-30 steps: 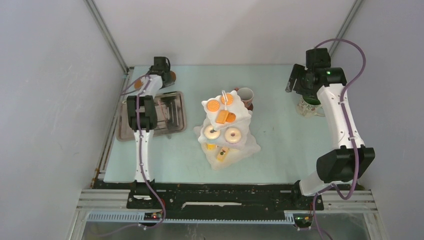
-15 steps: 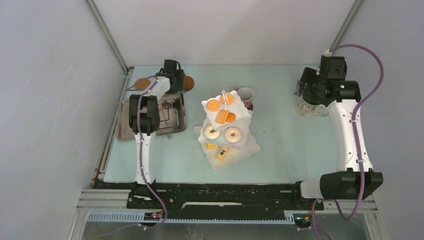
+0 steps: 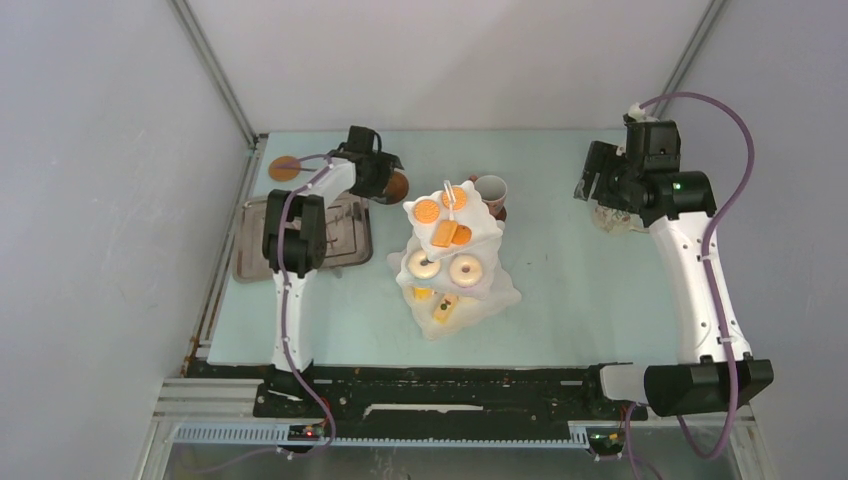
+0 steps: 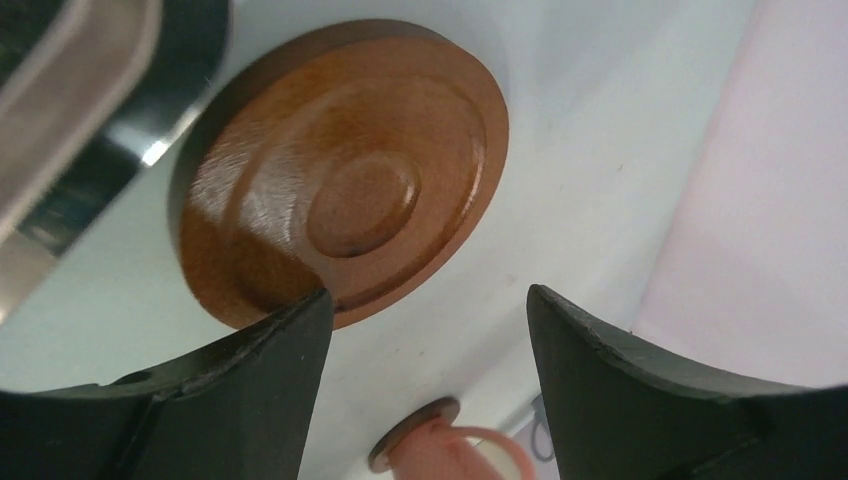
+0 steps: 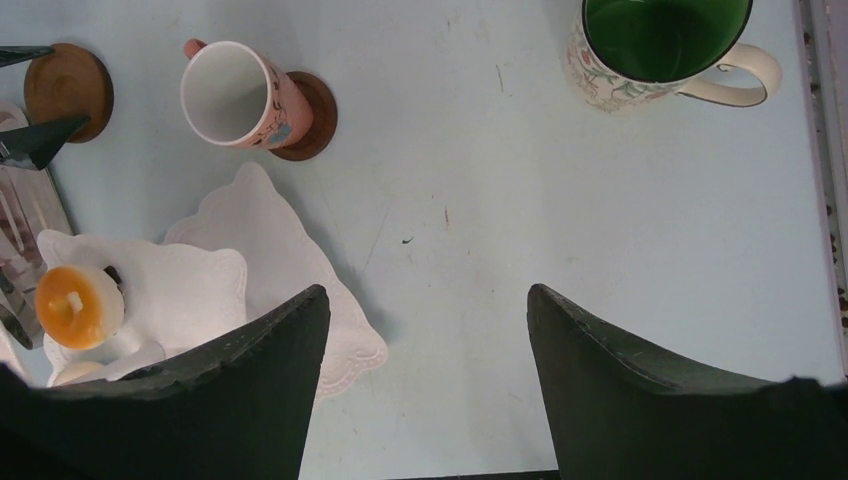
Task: Serve the afternoon tea
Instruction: Move the coaster to the center of the board.
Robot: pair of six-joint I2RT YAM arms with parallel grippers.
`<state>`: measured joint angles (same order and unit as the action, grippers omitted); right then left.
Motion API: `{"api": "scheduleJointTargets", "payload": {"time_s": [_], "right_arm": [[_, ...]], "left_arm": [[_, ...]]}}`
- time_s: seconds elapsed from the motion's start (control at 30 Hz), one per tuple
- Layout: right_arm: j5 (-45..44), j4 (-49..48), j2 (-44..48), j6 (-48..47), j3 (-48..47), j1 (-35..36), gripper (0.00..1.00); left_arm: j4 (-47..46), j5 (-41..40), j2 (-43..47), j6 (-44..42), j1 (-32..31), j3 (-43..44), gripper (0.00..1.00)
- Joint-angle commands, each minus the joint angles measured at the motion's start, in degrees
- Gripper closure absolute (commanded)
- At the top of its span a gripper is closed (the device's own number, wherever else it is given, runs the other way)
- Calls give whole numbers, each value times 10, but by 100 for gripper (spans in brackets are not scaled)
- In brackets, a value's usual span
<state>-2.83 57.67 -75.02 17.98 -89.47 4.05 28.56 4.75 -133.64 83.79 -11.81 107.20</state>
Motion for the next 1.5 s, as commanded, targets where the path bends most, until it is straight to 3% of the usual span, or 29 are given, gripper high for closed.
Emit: {"api": "scheduleJointTargets", "payload": {"time_s": [0.0, 0.83, 1.0, 1.23, 1.47], "right_arm": [[2, -19, 24, -5, 13, 2, 25], [13, -11, 28, 3, 23, 5, 25], [3, -22, -4, 26, 6, -11, 25], [13, -99, -105, 166, -45, -97, 23], [16, -110, -254, 162, -179, -145, 24]], "left_arm": [[84, 28, -8, -75, -30, -15, 18], [52, 113, -47, -71, -82, 45, 18], [102, 100, -31, -125, -70, 120, 15], [126, 88, 22, -220, -31, 180, 13], [181, 80, 121, -353, -7, 158, 12]]}}
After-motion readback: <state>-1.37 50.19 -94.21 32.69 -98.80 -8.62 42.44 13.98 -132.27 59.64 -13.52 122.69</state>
